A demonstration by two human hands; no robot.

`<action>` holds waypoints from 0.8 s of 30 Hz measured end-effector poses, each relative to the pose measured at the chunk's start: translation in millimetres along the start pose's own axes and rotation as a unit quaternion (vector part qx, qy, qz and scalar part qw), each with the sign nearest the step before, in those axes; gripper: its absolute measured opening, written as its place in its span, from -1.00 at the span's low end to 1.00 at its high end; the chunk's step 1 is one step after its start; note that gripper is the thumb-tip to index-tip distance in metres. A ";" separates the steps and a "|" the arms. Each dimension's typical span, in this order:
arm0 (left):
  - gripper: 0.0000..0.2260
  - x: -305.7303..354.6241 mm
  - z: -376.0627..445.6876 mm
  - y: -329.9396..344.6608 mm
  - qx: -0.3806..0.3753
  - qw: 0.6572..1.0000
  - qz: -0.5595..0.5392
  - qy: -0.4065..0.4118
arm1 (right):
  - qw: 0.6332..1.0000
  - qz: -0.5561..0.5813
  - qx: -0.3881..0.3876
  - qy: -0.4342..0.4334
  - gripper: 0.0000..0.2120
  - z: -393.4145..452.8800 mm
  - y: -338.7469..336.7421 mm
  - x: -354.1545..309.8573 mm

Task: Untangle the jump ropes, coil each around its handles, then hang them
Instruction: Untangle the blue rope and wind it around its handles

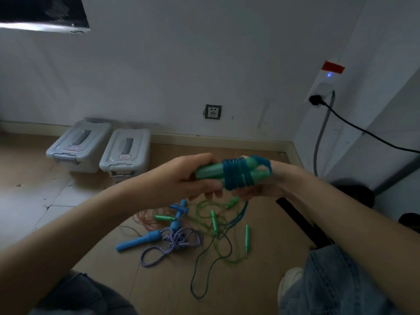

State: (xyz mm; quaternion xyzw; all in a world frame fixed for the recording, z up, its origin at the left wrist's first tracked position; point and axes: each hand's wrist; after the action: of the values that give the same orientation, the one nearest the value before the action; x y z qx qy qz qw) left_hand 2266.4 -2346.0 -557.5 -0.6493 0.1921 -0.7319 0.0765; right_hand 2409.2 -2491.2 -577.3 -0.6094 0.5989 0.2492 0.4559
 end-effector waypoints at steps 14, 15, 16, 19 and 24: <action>-0.85 -4.2 1.3 -47.7 0.310 0.941 -0.134 0.003 | 0.998 -0.011 -0.049 0.025 -0.46 4.9 20.0 9.4; -0.85 -11.4 -0.8 -56.9 0.350 0.933 -0.078 -0.008 | 1.000 0.003 -0.024 0.015 -0.48 3.7 16.0 7.8; -0.83 -21.6 -2.8 -63.9 0.377 0.925 0.017 -0.035 | 1.000 0.021 0.010 0.002 -0.54 1.7 10.4 4.4; -0.76 -50.1 -8.0 -70.2 0.412 0.877 0.214 -0.122 | 0.990 0.016 0.129 -0.061 -0.79 -6.4 -10.3 -7.4; -0.74 -56.3 -12.9 -83.4 0.450 0.860 0.184 -0.155 | 0.962 -0.150 0.219 -0.069 -0.92 -8.2 -23.8 -12.1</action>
State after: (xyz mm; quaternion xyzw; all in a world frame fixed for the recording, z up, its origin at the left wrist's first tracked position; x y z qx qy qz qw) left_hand 2273.4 -2247.0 -578.7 -0.6023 -0.0561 -0.6011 0.5223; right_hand 2428.1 -2495.3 -557.1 -0.5592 0.5076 0.0817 0.6503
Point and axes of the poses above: each hand's wrist, its own z-axis towards the middle knuckle, its own y-axis out of the palm, x = y × z, and after that the axes turned 11 degrees about -z, right-handed
